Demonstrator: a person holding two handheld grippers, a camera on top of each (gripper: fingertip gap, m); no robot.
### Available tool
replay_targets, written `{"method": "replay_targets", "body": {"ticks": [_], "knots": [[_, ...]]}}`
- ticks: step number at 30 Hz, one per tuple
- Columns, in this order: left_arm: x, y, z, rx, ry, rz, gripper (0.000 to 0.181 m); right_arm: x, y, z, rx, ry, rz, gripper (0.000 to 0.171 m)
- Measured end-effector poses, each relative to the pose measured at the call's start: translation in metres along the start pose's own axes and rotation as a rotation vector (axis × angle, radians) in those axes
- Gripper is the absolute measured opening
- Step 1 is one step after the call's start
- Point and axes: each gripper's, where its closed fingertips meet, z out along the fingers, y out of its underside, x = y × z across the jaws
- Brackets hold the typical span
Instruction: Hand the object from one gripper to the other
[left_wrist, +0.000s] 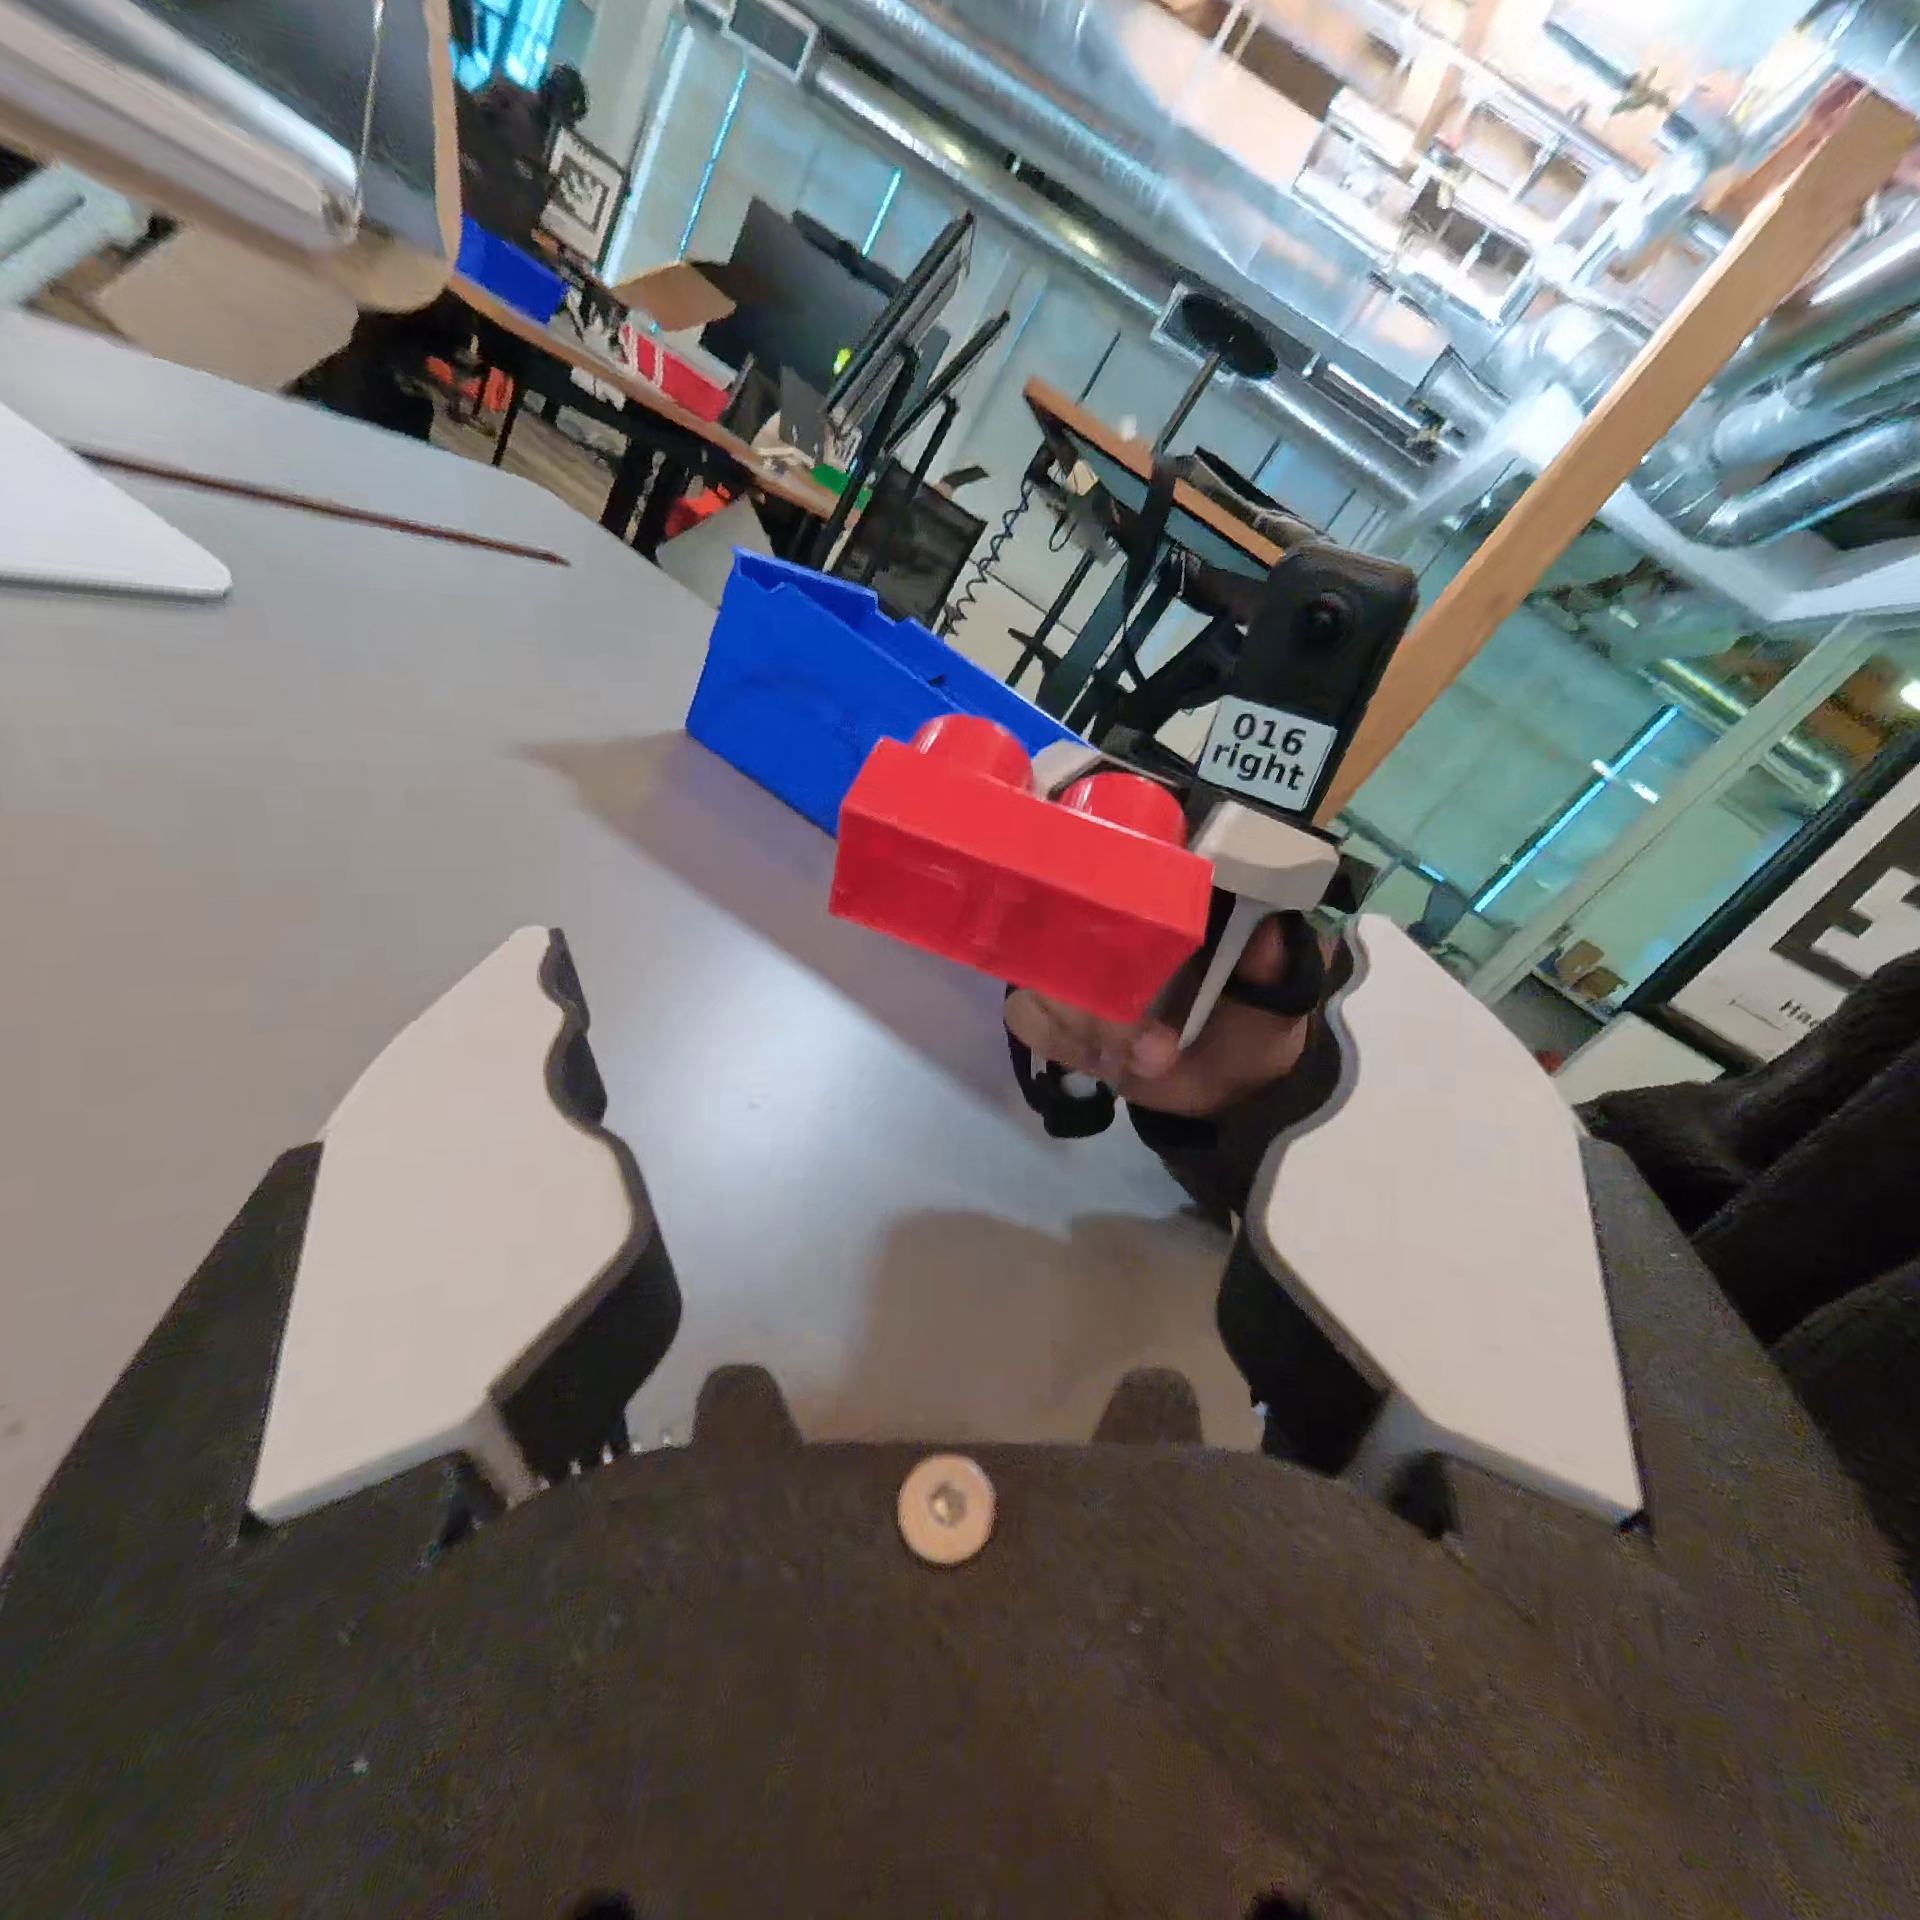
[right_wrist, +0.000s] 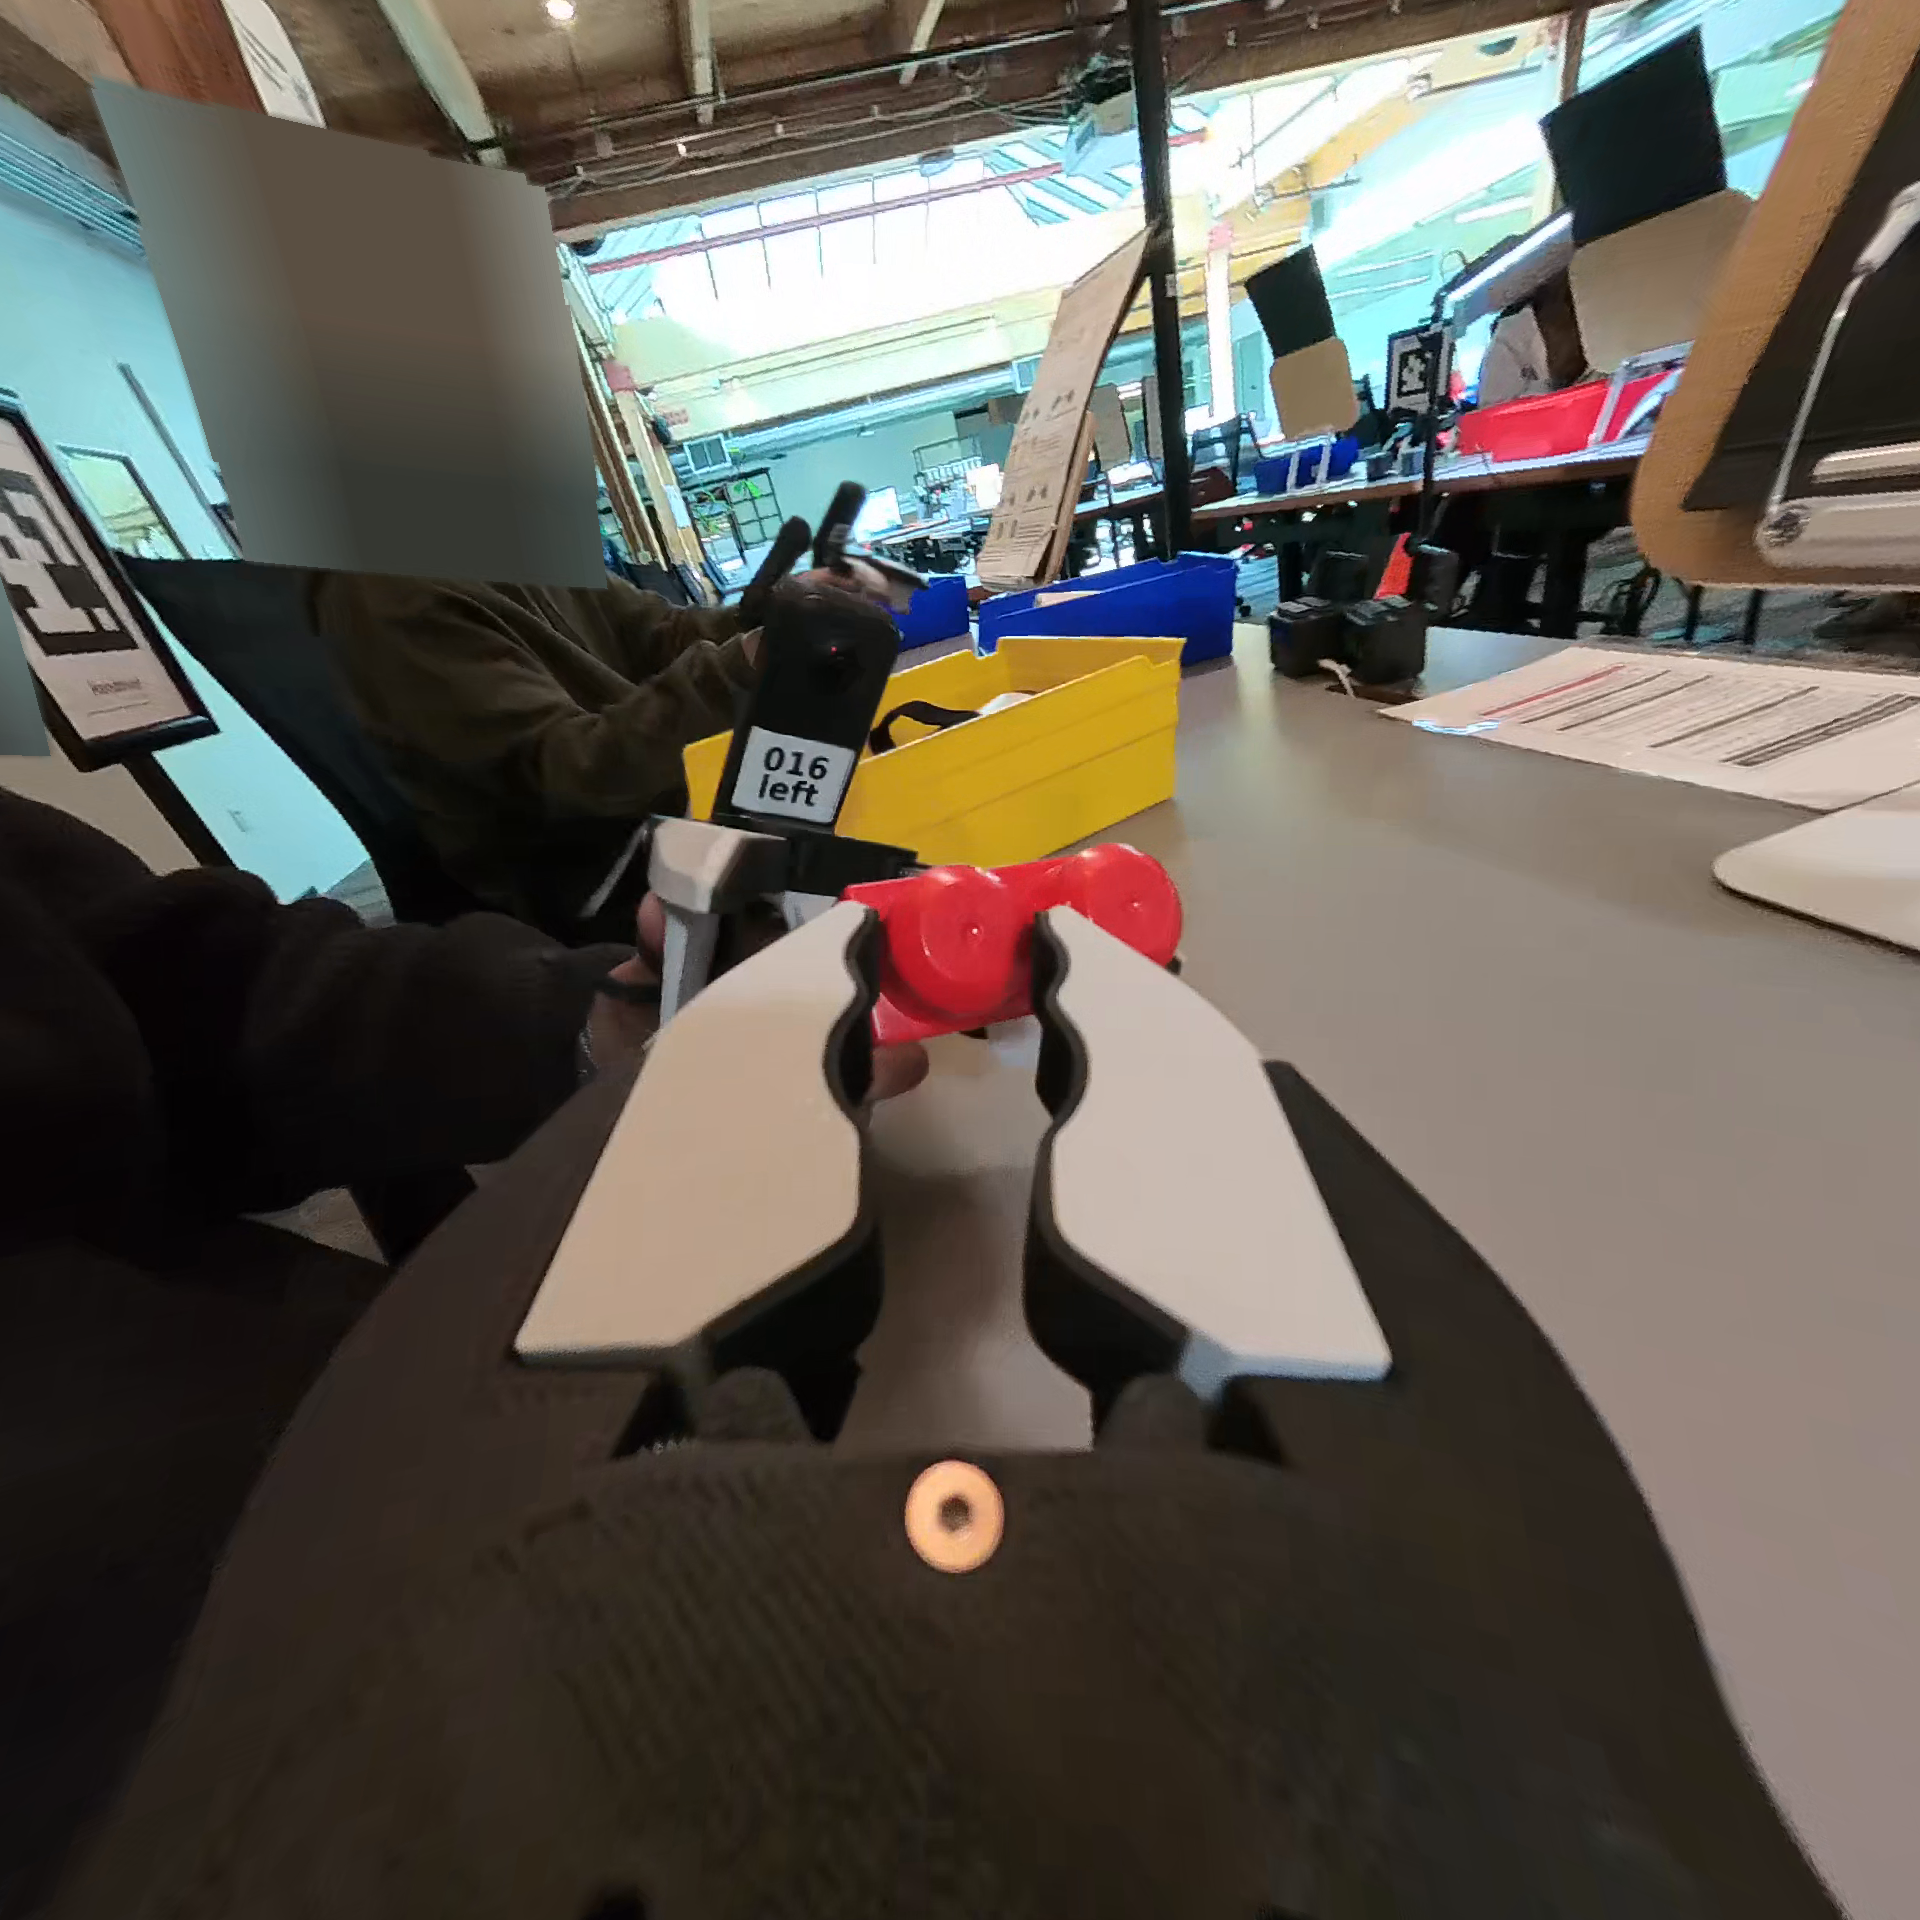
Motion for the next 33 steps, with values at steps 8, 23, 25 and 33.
{"method": "replay_targets", "body": {"ticks": [8,23,25,33], "knots": [[0.019,0.001,0.003,0.006,-0.027,0.277,0.107,-0.005,-0.011,0.000,0.089,-0.060,0.124,0.028],[0.024,-0.010,-0.003,0.077,-0.014,0.324,0.072,-0.016,-0.008,0.008,0.099,-0.091,0.074,0.028],[0.022,-0.011,-0.004,0.072,-0.027,0.342,0.072,-0.015,-0.006,0.008,0.091,-0.090,0.092,0.029],[-0.023,-0.008,-0.014,-0.058,-0.353,0.554,0.072,0.028,0.001,-0.004,0.076,0.064,0.369,0.045]]}}
